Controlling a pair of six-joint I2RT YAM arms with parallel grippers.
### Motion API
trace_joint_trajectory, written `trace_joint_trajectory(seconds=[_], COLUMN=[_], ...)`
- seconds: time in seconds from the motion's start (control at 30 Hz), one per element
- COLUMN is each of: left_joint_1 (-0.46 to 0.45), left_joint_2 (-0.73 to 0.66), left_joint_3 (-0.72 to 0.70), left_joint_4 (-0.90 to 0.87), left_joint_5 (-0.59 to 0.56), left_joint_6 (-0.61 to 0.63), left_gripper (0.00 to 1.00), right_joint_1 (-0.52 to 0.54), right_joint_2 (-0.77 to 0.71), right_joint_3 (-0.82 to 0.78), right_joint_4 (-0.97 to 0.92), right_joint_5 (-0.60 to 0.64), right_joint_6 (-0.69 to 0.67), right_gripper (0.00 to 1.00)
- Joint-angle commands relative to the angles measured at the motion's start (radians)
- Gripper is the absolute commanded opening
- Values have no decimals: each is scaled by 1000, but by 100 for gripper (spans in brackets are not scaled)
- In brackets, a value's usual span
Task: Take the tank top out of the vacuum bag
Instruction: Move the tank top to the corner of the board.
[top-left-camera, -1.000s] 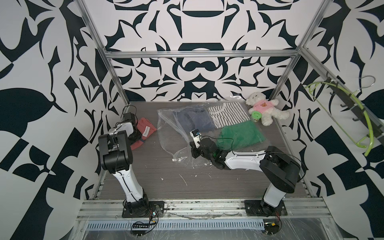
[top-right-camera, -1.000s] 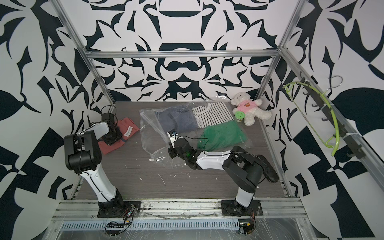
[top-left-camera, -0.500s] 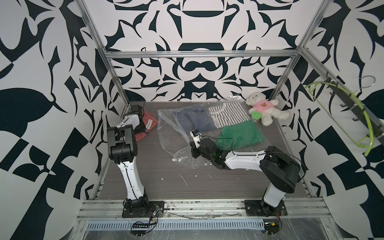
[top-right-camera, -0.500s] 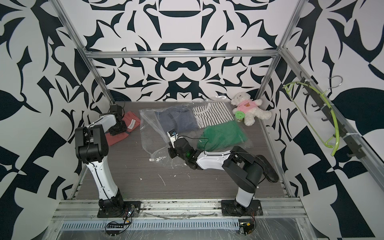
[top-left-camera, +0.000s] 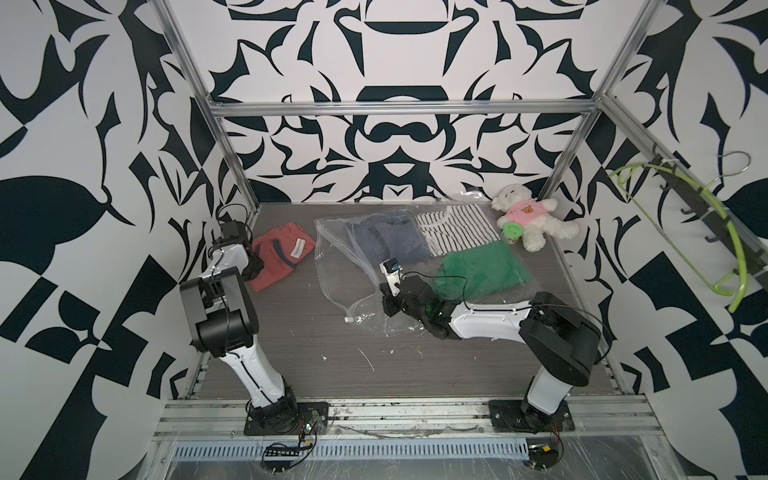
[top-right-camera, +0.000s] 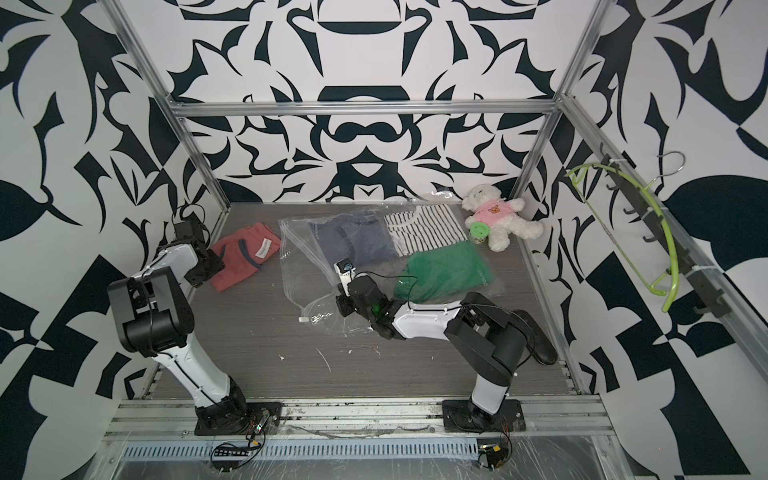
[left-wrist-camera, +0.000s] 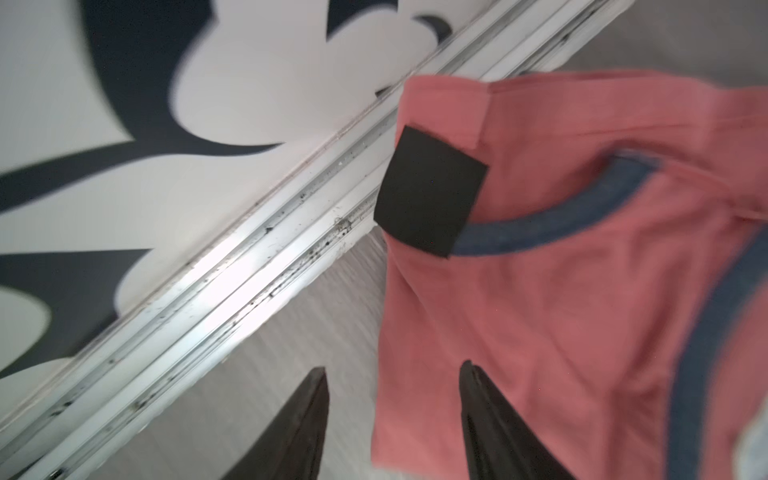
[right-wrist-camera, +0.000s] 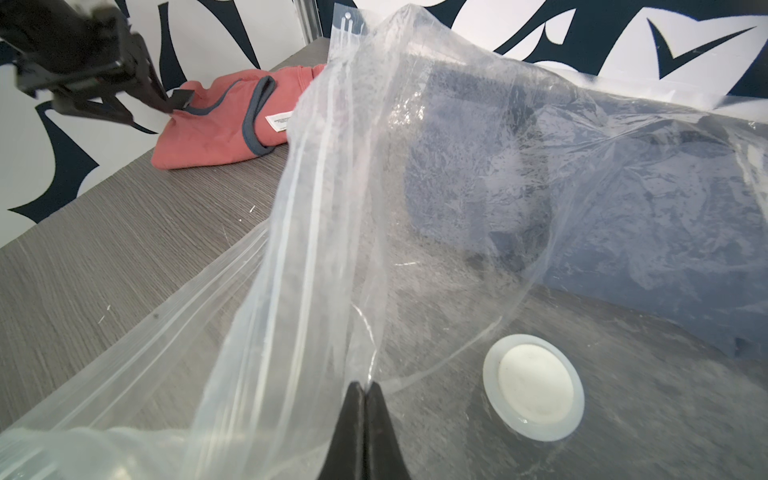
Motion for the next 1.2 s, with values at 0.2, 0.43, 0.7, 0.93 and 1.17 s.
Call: trace_joint_trajectory(seconds=[0.2,0.43,0.7,0.93,1.17], left_joint_1=[-14,-26,-77,-106,-124], left_joint_2=[256,429,572,654,503], left_joint_3=[329,565,802,985,916], left_joint_4=[-183,-307,-317,-365,-261], left_joint_5=[2,-102,-131,-110,-114], left_joint_6=[94,139,198,231,240], left_gripper=[55,54,55,56,58], right_joint_1=[-8,-7,-8,-8,-8], right_joint_2=[-49,-51,-42,-45,-42], right_joint_3=[-13,-26,-20,-20,-22], right_joint_4=[52,70,68,69,74], right_joint_5=[33,70,61,60,57], right_joint_6=[-14,-31,-30,-31,-32], right_gripper=[0,0,0,0,0])
